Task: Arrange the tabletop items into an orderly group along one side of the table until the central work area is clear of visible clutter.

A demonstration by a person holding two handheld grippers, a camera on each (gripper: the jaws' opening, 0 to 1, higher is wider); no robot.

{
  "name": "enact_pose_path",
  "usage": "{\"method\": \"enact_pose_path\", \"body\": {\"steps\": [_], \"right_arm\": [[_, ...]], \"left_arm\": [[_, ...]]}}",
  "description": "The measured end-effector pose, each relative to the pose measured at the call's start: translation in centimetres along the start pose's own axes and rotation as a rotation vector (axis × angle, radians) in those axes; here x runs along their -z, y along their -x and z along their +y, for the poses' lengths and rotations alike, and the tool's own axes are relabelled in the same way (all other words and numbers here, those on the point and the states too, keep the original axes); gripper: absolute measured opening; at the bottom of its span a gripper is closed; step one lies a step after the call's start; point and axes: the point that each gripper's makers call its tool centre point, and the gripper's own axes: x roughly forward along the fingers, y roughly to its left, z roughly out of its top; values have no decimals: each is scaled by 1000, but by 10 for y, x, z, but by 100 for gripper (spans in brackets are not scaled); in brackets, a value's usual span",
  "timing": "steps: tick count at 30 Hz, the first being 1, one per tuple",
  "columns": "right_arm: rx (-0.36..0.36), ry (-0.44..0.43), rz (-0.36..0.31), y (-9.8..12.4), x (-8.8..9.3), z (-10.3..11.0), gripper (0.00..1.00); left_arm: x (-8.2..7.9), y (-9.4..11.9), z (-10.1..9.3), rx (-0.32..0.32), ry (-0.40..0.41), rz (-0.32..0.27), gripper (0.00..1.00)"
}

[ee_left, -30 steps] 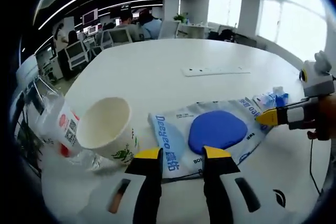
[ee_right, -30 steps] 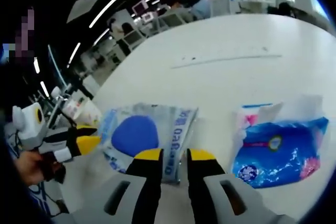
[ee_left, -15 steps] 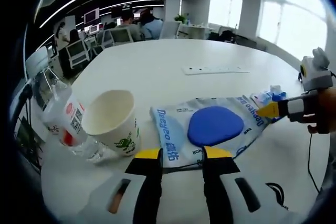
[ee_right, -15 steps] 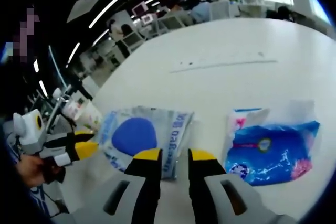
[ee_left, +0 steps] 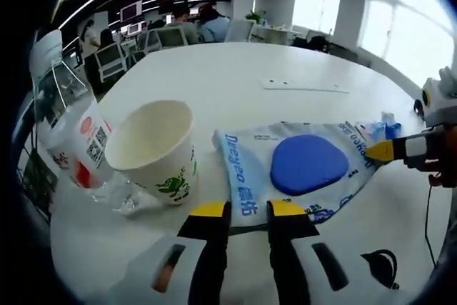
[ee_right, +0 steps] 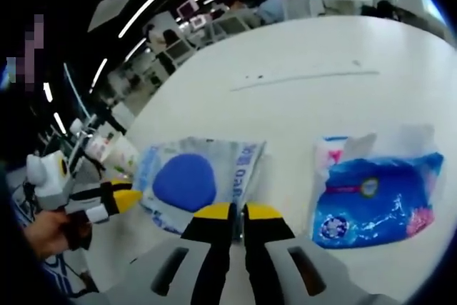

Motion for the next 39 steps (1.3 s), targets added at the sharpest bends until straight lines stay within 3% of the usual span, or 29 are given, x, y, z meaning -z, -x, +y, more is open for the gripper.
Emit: {"method": "enact_pose_path", "body": {"steps": [7, 13, 39], "right_arm": [[-2, -1, -9, -2, -3, 1, 0], [-3, 12, -11, -3, -6, 2, 0], [9, -22, -21, -5, -8, 0, 0]], "left_arm": [[-6, -1, 5, -24, -15, -20, 6], [-12, -1, 7, -27, -2, -33, 2], [-25, -6, 6, -33, -16, -42, 1]]}}
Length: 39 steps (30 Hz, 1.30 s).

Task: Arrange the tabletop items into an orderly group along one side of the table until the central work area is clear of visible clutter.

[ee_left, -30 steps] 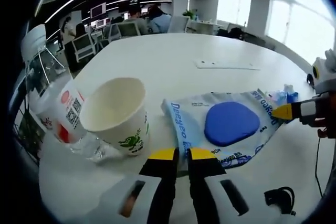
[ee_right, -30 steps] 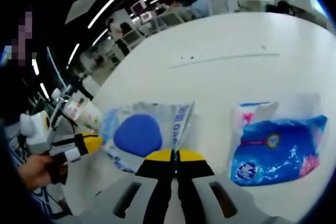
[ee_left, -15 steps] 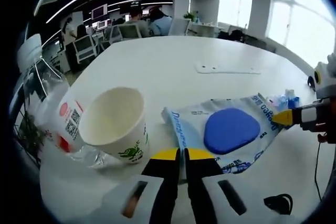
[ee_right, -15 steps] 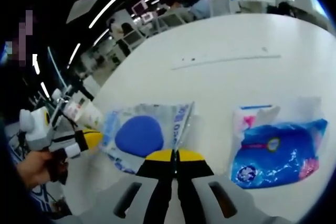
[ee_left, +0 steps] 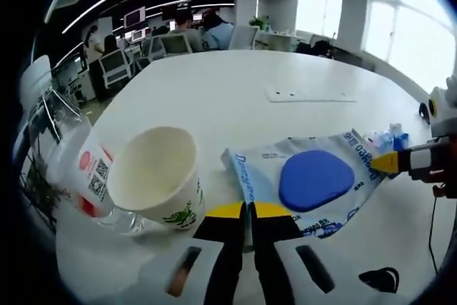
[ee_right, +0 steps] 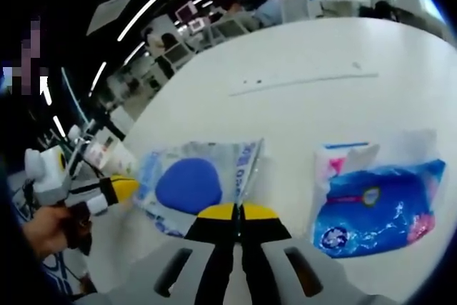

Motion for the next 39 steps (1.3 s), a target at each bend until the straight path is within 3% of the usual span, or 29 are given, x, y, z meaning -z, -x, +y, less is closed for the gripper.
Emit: {"method": "enact_pose_path", "body": {"steps": [6, 8, 13, 28, 32, 39], "right_arm": [[8, 3, 26, 2, 3, -2, 5], [10, 13, 18, 3, 3, -2, 5], [4, 14, 9, 5, 2, -1, 11], [68, 77, -105, 24, -17, -10, 36], [65, 76, -125, 30, -20, -10, 38], [43, 92, -168, 41, -22, -3, 46]], "left_arm": [[-2, 1, 0, 1, 2, -8, 6], [-2, 2, 0, 1, 7, -9, 11], [-7, 4, -2, 9, 7, -21, 13], [-16, 19, -17, 50, 11, -71, 19], [-24, 25, -26, 91, 24, -121, 25], [-27, 33, -34, 116, 31, -144, 32]]}}
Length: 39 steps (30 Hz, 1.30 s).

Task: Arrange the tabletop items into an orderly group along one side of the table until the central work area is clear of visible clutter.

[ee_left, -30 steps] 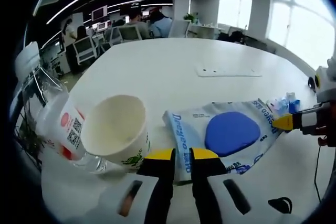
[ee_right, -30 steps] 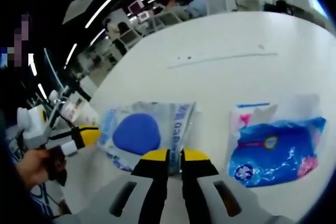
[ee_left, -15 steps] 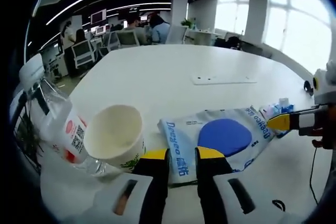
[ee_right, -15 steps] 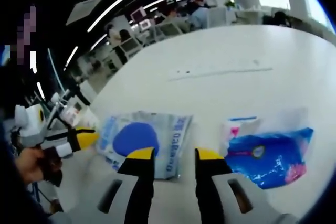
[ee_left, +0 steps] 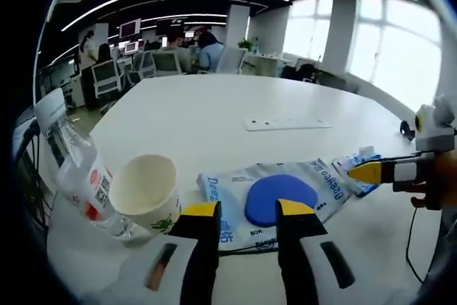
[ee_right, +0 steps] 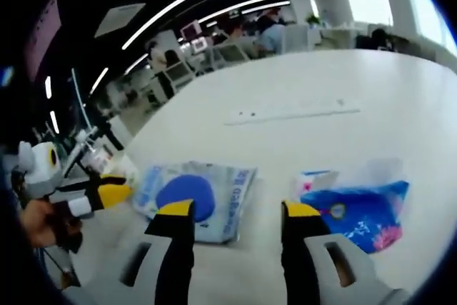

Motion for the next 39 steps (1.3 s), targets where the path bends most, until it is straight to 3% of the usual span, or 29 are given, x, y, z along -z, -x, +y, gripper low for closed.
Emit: {"method": "enact_pose_path", "body": {"steps": [10, 17, 21, 29, 39], "right_arm": [[-10, 28, -30, 16, 1, -2, 57], [-5, 18, -62, 33, 2, -13, 62], [11, 0, -55, 39, 7, -24, 65], [23, -9, -42, 50, 12, -35, 73], [42, -19, -32, 67, 21, -53, 84]], "left_arm": [[-9, 10, -25, 81, -40, -54, 48], [-14, 10, -38, 147, -62, -60, 61], [-14, 9, -45, 177, -40, -56, 67], [-11, 13, -71, 262, -74, -41, 82], [-6, 11, -100, 334, -109, -12, 89]]}}
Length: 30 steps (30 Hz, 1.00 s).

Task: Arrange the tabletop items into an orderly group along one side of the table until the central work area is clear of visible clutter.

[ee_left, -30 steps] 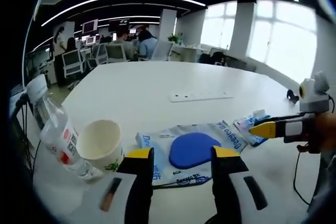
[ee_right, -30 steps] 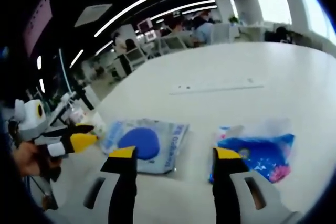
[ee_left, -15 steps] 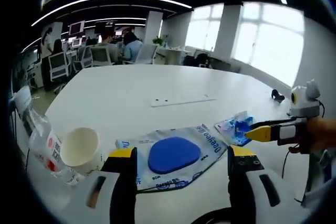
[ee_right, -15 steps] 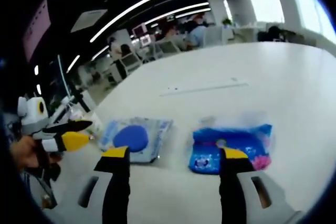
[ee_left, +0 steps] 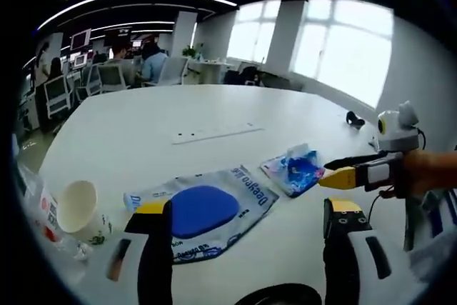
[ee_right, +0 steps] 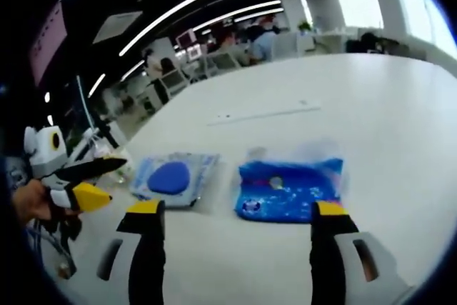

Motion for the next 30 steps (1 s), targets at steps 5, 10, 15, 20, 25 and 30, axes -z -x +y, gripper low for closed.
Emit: {"method": "enact_pose_path", "body": {"steps": [5, 10, 15, 20, 25, 30], "right_arm": [[39, -28, -5, 13, 3, -18, 90], [62, -47, -2, 25, 8, -33, 96], [76, -56, 6, 37, 10, -46, 100], [98, -63, 3, 47, 10, -62, 100], [127, -94, -16, 54, 7, -77, 100], [137, -115, -31, 58, 5, -86, 100]], "left_arm": [[2, -7, -14, 19, -114, 44, 90], [-5, -16, -32, 55, -90, 28, 92], [-5, -27, -55, 99, -99, 48, 96], [-3, -37, -74, 138, -105, 62, 99], [-9, -46, -86, 153, -125, 67, 99], [-18, -57, -94, 167, -146, 65, 99]]}}
